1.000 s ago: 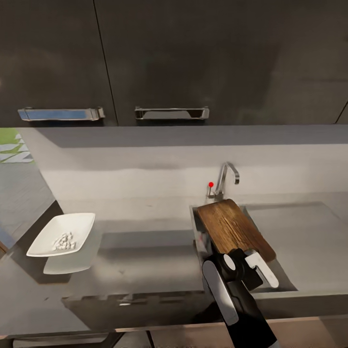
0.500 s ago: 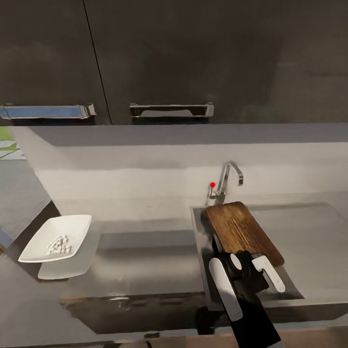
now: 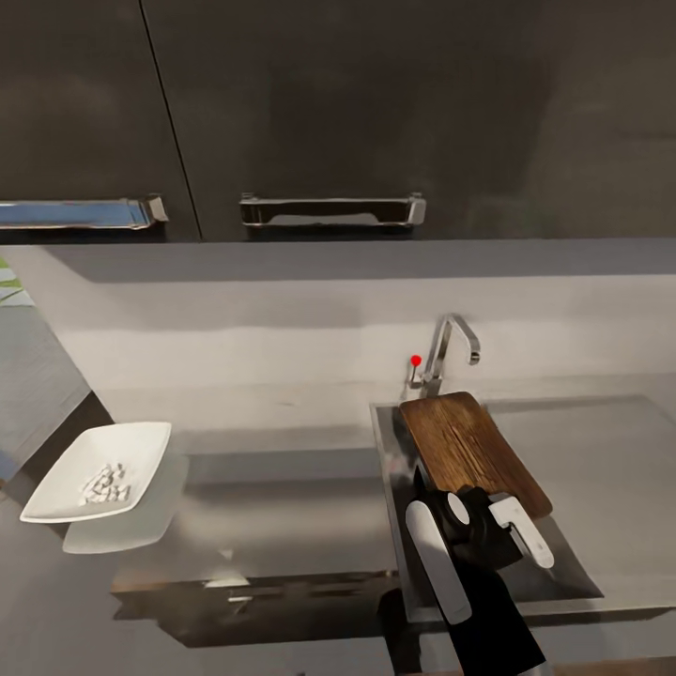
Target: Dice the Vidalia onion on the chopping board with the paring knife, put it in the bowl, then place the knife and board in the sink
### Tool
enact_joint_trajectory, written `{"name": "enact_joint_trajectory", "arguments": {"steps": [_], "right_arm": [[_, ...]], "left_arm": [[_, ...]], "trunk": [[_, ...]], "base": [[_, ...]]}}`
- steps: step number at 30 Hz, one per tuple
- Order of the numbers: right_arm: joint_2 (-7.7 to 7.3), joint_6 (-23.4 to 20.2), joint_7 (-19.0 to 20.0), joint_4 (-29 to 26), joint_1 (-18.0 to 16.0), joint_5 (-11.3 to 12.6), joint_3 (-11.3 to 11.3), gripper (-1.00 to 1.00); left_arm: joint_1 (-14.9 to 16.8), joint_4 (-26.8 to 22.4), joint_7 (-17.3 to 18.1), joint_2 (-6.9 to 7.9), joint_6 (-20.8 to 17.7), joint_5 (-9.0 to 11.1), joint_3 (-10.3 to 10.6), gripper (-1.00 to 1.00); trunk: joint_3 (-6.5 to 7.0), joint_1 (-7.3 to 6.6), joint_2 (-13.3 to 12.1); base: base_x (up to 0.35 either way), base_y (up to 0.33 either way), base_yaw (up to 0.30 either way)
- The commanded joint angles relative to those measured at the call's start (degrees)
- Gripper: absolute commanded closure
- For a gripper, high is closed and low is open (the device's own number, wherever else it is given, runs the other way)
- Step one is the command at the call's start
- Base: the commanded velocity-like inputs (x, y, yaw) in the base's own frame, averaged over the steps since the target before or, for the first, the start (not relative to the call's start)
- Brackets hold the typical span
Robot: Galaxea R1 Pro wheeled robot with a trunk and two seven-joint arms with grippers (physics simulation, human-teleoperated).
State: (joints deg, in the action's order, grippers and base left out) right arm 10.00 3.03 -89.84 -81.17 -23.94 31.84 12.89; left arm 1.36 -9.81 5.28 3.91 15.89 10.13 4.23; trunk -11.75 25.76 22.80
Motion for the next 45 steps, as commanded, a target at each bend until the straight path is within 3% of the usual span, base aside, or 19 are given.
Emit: {"name": "enact_joint_trajectory", "arguments": {"steps": [1, 25, 32, 45], "right_arm": [[0.00, 0.31, -0.16, -0.04, -0.05, 0.15, 0.03, 1.00], [0.00, 0.55, -0.16, 3.93, -0.05, 0.35, 0.03, 1.00], [0.00, 0.36, -0.16, 4.00, -0.06, 5.04, 0.24, 1.00], [0.00, 0.49, -0.16, 4.01, -0.05, 5.58, 0.64, 1.00]], "left_arm": [[0.04, 0.05, 0.17, 0.04, 0.19, 0.59, 0.43, -1.00], [0.04, 0.14, 0.17, 0.04, 0.19, 0.59, 0.43, -1.00], [0.04, 0.14, 0.17, -0.05, 0.19, 0.59, 0.43, -1.00], [0.04, 0.18, 0.17, -0.13, 0.19, 0.59, 0.49, -1.00]], "trunk": [[-0.20, 0.03, 0.12], [-2.22, 0.03, 0.12], [-2.24, 0.03, 0.12], [-2.46, 0.03, 0.12]], "base": [[0.000, 0.000, 0.000], [0.063, -0.036, 0.000], [0.000, 0.000, 0.000], [0.000, 0.000, 0.000]]}}
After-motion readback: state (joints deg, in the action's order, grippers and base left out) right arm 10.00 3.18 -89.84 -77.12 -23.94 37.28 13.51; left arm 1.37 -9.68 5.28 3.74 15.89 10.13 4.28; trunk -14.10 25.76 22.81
